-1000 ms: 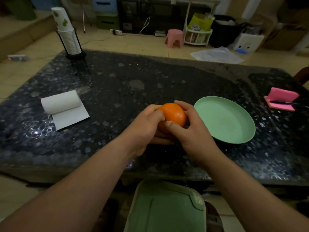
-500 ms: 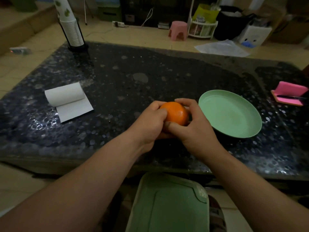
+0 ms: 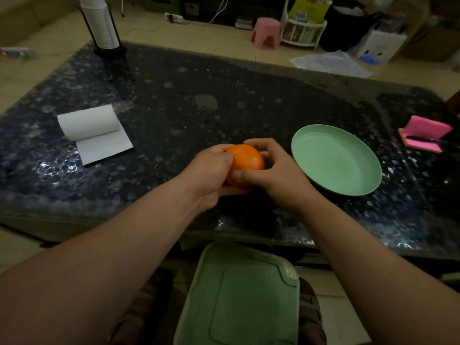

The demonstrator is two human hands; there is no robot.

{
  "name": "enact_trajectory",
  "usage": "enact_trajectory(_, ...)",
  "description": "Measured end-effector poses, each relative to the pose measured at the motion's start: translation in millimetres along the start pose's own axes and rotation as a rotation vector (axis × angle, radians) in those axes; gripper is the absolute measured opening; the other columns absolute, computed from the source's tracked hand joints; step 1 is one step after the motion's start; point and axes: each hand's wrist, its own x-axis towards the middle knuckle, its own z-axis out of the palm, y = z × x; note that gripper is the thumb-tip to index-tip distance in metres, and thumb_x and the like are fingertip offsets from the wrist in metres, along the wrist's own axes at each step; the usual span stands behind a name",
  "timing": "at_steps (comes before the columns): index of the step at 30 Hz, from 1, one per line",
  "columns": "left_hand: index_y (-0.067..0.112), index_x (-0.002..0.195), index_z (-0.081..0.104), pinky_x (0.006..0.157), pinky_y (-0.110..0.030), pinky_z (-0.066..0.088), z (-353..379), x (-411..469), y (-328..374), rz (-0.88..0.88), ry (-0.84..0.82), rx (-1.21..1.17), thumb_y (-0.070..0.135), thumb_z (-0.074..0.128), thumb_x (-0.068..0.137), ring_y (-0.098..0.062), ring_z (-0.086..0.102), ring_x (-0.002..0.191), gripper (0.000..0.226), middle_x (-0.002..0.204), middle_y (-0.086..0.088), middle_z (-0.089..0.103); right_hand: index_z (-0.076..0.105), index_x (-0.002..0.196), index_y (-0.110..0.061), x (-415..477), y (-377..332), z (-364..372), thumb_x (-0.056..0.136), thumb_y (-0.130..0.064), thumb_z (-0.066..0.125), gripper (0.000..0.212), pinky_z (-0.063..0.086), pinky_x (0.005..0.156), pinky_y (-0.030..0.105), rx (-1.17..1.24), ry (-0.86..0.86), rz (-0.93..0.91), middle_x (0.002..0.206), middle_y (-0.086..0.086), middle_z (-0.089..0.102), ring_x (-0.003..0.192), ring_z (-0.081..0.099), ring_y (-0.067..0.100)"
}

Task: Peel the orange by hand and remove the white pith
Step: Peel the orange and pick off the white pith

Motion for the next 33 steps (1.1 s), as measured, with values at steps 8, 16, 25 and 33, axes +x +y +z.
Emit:
enact_trajectory(8,0.02,0.135,0.065,0.081,-0.057,0.065,1.9,6.8,-3.0,-0.054,0.055,-0.088,-0.006,0.046,0.094,-0.042,0.07,0.112,0.053,0.133,-0.019,0.065,0.064,0.128,-0.045,14.3,10.1,-2.4,0.069,-0.026,0.096,0.069,0.062,0.097,0.05,0.133,-0.049,0.069,0.133,0.001,0.061,0.118,0.068,0.025)
enact_trajectory(16,0.024,0.148,0.058,0.093,-0.057,0.061,-8.1,12.0,-4.8,-0.056,-0.094,-0.231,0.007,0.055,0.091,-0.044,0.068,0.121,0.06,0.145,-0.022,0.057,0.065,0.131,-0.046,17.8,18.1,-4.8,0.064,-0.041,0.099,0.075,0.061,0.099,0.05,0.313,-0.003,0.077,0.139,0.005,0.061,0.121,0.069,0.029)
enact_trajectory(25,0.043,0.152,0.05,0.114,-0.05,0.047,-3.8,6.5,4.9,0.295,0.067,0.518,0.032,0.055,0.093,-0.021,0.052,0.135,0.06,0.158,0.006,0.047,0.058,0.14,-0.048,11.6,8.2,-8.3,0.085,-0.055,0.08,0.059,0.065,0.091,0.041,0.137,-0.025,0.008,0.132,-0.006,0.067,0.114,0.073,0.018)
enact_trajectory(33,0.033,0.15,0.057,0.097,-0.046,0.062,-4.5,8.7,0.8,0.293,0.065,0.35,0.003,0.047,0.101,-0.023,0.062,0.126,0.058,0.151,0.001,0.055,0.07,0.127,-0.036,16.4,11.7,2.6,0.093,-0.047,0.076,0.036,0.066,0.079,0.04,0.272,0.146,0.052,0.13,0.004,0.069,0.109,0.075,0.024)
